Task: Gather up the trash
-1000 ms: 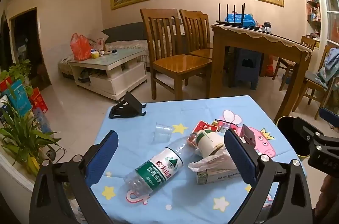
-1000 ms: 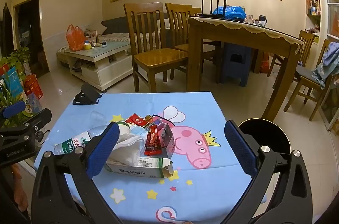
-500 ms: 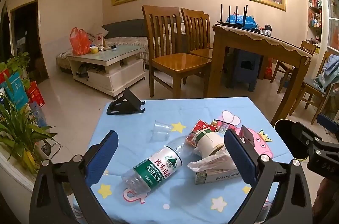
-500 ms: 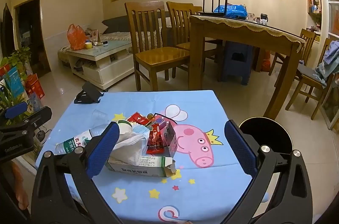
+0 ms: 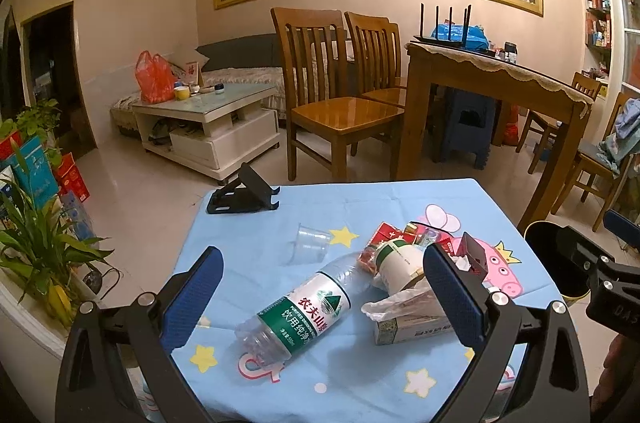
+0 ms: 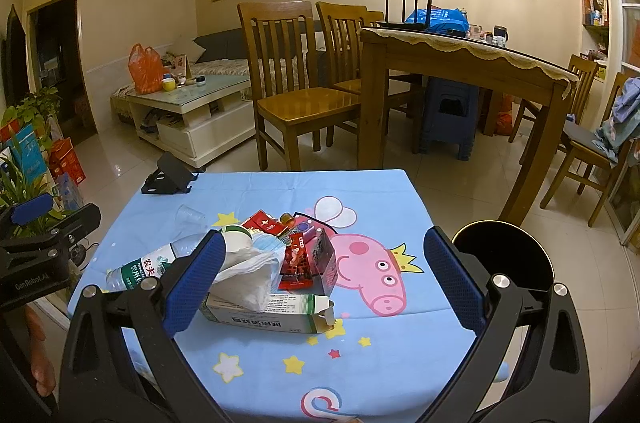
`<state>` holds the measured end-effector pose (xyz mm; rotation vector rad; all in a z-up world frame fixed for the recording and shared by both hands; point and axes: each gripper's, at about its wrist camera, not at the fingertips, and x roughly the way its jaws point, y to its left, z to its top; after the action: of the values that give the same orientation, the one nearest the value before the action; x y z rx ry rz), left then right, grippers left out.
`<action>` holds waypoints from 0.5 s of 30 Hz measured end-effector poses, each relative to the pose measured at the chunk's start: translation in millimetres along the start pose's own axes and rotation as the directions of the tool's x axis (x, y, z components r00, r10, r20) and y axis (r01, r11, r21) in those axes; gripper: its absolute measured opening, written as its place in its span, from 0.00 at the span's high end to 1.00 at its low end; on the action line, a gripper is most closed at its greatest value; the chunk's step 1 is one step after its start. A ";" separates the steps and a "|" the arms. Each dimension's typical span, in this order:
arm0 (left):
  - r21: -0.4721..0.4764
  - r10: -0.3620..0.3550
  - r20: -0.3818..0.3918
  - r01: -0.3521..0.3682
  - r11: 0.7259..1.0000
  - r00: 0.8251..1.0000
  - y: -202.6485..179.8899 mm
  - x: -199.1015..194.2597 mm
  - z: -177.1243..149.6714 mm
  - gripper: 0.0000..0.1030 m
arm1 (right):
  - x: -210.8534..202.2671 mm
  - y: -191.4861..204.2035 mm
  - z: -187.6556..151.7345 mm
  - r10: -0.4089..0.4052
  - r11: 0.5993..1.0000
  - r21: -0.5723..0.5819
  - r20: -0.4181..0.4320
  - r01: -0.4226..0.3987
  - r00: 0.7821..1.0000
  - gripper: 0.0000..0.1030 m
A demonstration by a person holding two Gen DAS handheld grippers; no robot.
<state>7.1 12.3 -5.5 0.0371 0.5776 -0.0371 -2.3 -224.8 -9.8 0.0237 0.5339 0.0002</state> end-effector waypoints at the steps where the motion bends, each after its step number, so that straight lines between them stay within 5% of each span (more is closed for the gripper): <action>1: 0.002 0.001 0.001 -0.001 1.000 1.000 0.3 0.1 -0.3 0.06 | 0.1 0.2 -0.1 0.000 1.000 0.000 0.000 0.000 1.000 0.05; 15: 0.005 0.005 0.000 -0.005 1.000 1.000 1.3 -0.6 -1.8 0.06 | 0.2 0.1 0.1 -0.001 1.000 0.000 -0.001 0.001 1.000 0.05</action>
<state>5.7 13.7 -6.6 0.0431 0.5779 -0.0334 -2.1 -224.7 -9.9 0.0229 0.5348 -0.0011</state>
